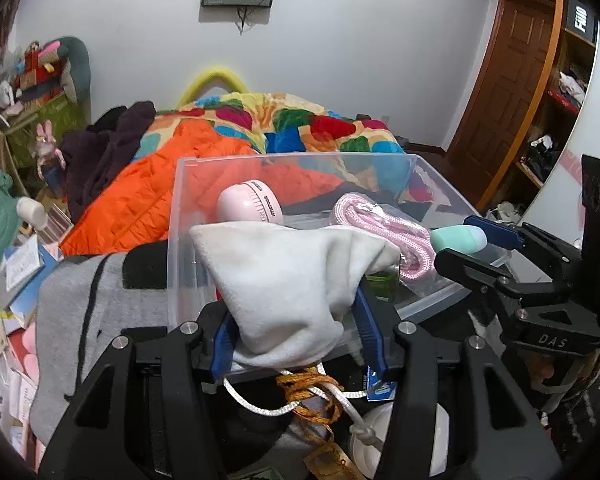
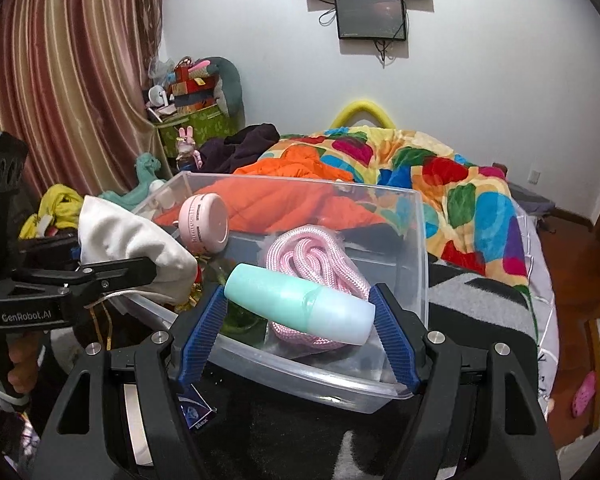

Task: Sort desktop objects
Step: 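Open both grippers to drop the white bag and mint-green tube into the box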

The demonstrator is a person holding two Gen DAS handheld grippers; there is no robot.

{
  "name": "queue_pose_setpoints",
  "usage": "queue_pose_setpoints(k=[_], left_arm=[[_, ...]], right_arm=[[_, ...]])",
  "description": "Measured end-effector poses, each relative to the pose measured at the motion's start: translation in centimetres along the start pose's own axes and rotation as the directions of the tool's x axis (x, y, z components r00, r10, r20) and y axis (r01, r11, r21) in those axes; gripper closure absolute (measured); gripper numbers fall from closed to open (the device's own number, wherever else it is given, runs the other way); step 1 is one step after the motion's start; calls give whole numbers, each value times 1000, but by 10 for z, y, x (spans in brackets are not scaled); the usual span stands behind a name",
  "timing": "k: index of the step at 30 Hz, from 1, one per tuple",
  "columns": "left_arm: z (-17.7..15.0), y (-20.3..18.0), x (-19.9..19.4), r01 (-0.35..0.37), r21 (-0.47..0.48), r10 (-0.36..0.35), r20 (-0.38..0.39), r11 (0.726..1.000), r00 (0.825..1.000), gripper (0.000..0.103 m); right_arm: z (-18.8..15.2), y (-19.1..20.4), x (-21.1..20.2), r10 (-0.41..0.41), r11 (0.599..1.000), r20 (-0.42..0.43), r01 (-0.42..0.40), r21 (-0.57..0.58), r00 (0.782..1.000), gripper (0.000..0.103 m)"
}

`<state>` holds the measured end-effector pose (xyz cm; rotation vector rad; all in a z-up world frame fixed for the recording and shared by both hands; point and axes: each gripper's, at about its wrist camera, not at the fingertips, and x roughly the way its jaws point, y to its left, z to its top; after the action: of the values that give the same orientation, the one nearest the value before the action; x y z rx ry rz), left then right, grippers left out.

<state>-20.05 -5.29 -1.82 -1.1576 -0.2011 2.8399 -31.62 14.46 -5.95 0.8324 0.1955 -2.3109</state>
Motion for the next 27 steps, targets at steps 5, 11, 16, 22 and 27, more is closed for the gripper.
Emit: queue_pose_setpoints(k=[5,11,16,22,27], left_arm=[[2,4,-3,25,-32,-25,-10,999,1000,47],[3,6,-16,39,-43,-38,16,998,999,39],[6,5,-33,55,-45,-52,55,997,997,32],[7,3,-55,57,-35,-53,94,998,994,27],[-2,1,-72,50,-29,-47,109,998,993,15]], right_arm=[[2,3,-2,-14,1000,-2,14,-6,1000,33],[4,7,-9,-32,999,9,33,-36,999,33],[5,13,-18,-44,997,37,47,-61,998,28],[4,19,-36,-38,995,78,45,-85,996,25],[-1,26,-49,-10,995,90,19,-97,996,22]])
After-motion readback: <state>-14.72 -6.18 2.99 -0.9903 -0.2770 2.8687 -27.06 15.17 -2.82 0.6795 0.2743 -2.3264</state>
